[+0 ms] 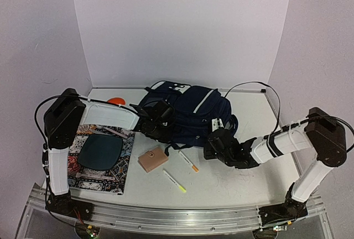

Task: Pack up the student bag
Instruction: Pick up the largest pocket of the bag from the student bag.

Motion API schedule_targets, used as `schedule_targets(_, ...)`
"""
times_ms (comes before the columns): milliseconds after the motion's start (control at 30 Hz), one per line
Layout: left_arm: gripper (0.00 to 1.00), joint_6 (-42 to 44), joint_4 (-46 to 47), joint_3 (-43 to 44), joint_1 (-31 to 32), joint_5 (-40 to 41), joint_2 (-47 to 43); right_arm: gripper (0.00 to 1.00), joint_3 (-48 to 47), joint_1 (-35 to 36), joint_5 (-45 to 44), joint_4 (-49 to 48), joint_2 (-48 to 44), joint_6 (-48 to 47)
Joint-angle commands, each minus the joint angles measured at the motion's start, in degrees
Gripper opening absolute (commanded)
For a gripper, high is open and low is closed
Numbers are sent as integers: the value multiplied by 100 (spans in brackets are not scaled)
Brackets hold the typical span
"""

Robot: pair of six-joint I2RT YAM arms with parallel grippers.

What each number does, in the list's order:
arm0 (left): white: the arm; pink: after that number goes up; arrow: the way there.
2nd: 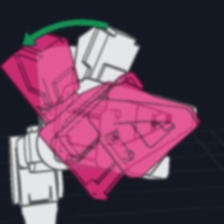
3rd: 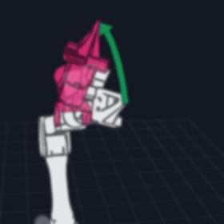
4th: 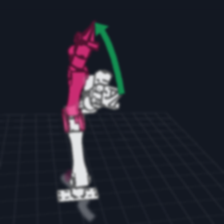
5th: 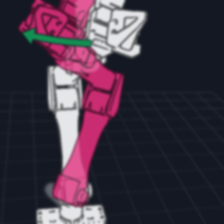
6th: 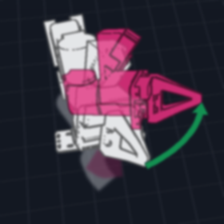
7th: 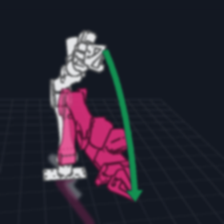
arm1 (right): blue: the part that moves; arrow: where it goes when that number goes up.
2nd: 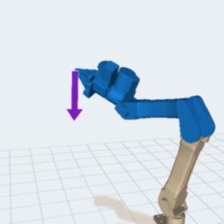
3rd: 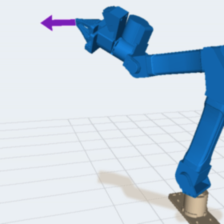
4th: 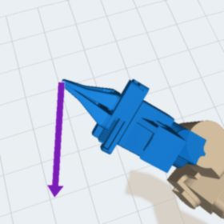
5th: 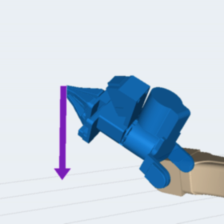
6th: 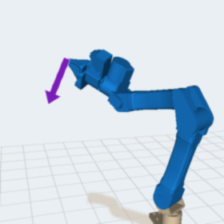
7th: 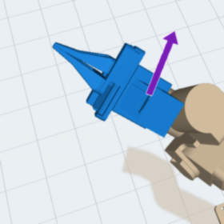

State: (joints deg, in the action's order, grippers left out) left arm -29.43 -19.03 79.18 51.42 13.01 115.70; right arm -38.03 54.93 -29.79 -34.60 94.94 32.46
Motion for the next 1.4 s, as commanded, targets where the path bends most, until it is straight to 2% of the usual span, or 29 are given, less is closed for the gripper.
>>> schedule_targets(0, 34, 63, -152, 190, -105, -101, 156, 13, -352, 7, 734, -260, 157, -533)
schedule_targets(100, 29, 90, -150, 215, -106, -158, 155, 31, -658, 29, 690, -255, 419, -419)
schedule_targets(200, 25, 95, -154, 212, -105, -215, 154, 40, -902, 37, 337, -125, 612, -180)
schedule_targets(300, 23, 99, -154, 214, -106, -247, 157, 44, -1162, 39, 98, 12, 814, -96)
schedule_targets(500, 21, 122, -153, 283, -104, -320, 157, 45, -1832, 36, -264, 750, 1322, 224)
schedule_targets(733, 19, 169, -156, 318, -105, -330, 135, 38, -2035, 39, -775, 1364, 1656, 683)
schedule_targets(1067, 13, 253, -171, 375, -129, -166, 251, 2, -1526, 28, -815, 1304, 1121, 346)
schedule_targets(1367, 3, 309, -203, 383, -273, 47, 356, 0, -602, -237, -16, 819, 162, -274)
